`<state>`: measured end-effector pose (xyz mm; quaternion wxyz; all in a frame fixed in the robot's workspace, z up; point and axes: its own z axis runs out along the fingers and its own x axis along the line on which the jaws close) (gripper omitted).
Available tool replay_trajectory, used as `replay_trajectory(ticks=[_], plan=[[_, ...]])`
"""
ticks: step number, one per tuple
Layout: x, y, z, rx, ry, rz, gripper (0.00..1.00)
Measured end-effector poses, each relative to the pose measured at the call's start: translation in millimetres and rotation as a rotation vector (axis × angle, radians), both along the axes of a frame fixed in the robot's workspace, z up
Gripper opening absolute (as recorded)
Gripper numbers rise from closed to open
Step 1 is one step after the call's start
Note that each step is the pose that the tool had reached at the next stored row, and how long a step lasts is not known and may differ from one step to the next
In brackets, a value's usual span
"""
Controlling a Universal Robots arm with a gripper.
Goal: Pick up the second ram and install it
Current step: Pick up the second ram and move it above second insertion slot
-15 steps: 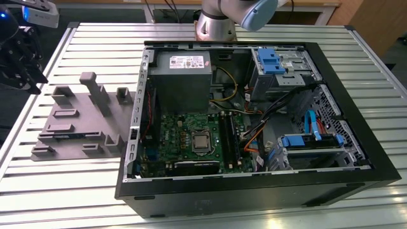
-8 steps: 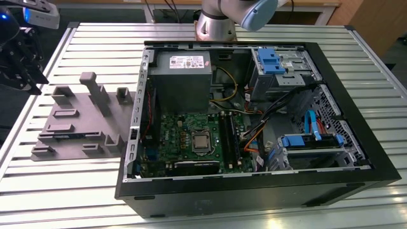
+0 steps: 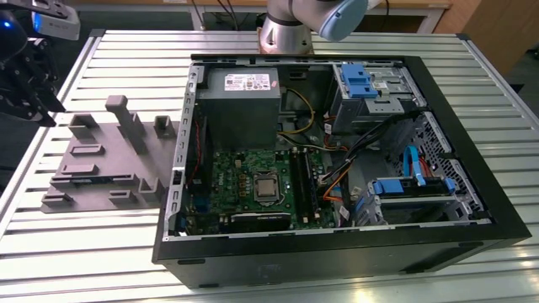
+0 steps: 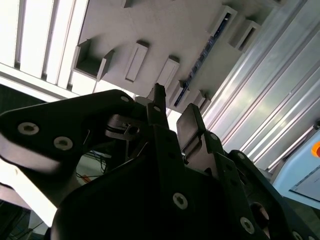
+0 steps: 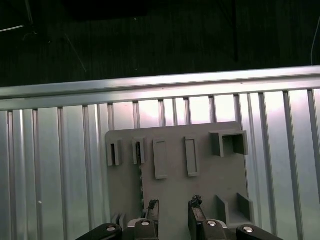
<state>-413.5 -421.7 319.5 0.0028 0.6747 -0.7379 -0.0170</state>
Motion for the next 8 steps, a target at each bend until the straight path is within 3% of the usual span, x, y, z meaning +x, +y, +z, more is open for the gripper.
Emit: replay_trajectory(ticks=[8], plan=[[0.0, -0.1, -8.1, -0.0002, 0.0000, 0.000, 0.37]])
